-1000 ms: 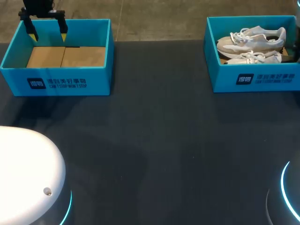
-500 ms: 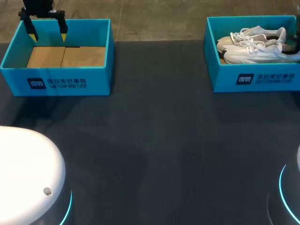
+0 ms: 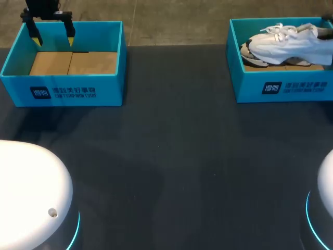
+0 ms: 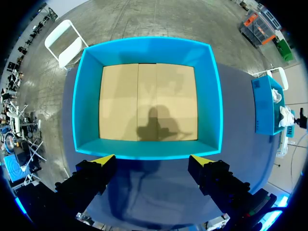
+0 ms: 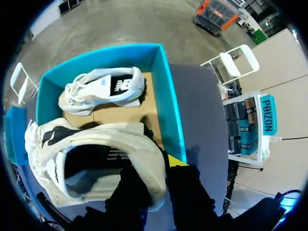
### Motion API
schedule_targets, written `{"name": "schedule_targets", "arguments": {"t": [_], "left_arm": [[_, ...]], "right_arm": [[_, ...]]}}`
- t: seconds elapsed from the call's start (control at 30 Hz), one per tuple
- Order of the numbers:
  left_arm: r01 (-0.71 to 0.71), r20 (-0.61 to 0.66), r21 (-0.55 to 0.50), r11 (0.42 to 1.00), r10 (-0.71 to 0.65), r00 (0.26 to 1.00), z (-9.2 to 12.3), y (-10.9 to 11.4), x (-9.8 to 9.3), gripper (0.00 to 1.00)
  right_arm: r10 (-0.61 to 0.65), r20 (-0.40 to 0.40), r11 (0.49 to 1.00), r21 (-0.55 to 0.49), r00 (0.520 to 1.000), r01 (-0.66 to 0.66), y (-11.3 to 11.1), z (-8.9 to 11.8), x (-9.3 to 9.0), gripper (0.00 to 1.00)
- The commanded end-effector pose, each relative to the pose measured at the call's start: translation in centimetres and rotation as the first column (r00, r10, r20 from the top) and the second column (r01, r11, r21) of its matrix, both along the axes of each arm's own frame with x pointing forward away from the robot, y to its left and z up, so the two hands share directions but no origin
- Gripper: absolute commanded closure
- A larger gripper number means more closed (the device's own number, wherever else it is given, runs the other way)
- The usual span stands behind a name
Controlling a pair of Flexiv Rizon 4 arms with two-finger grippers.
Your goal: Take the shoe out of the shoebox, open the shoe tongue, remove and reinsert the insole, then place the shoe into the shoebox
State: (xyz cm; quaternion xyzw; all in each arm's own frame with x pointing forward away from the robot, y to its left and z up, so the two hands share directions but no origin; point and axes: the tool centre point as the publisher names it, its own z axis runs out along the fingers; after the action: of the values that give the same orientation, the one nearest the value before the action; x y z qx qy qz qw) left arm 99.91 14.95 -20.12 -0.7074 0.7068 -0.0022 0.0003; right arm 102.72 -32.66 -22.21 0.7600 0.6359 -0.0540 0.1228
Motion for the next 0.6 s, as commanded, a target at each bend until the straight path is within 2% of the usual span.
{"name": "schedule_targets", "arguments": {"t": [0.03, 0.2, 0.3, 0.47, 0.6], "left_arm": [[0.000, -0.001, 0.001, 1.000, 0.000, 1.000, 0.0, 0.0, 0.0, 0.00], [0.000, -0.001, 0.001, 1.000, 0.000, 1.000, 0.0, 0.0, 0.0, 0.00], [0.000, -0.001, 0.001, 1.000, 0.000, 1.000, 0.0, 0.0, 0.0, 0.00], [0.000, -0.001, 0.001, 1.000, 0.000, 1.000, 0.0, 0.0, 0.0, 0.00], [0.000, -0.001, 0.001, 1.000, 0.000, 1.000, 0.0, 0.0, 0.0, 0.00]], "right_arm": [[0.000, 0.011, 1.000, -0.015, 1.000, 0.000, 1.1, 3.5, -0.5, 1.00], [0.000, 0.034, 1.000, -0.023, 0.999, 0.001, 1.8, 5.1, -0.2, 1.00], [-0.001, 0.032, 1.000, -0.026, 0.999, 0.002, 2.4, 5.4, -0.3, 1.00], [0.017, 0.025, 1.000, -0.022, 1.000, -0.016, 4.3, 6.2, -1.6, 1.00], [0.025, 0.023, 0.999, -0.024, 0.999, -0.024, 6.5, 6.5, -3.5, 1.00]]}}
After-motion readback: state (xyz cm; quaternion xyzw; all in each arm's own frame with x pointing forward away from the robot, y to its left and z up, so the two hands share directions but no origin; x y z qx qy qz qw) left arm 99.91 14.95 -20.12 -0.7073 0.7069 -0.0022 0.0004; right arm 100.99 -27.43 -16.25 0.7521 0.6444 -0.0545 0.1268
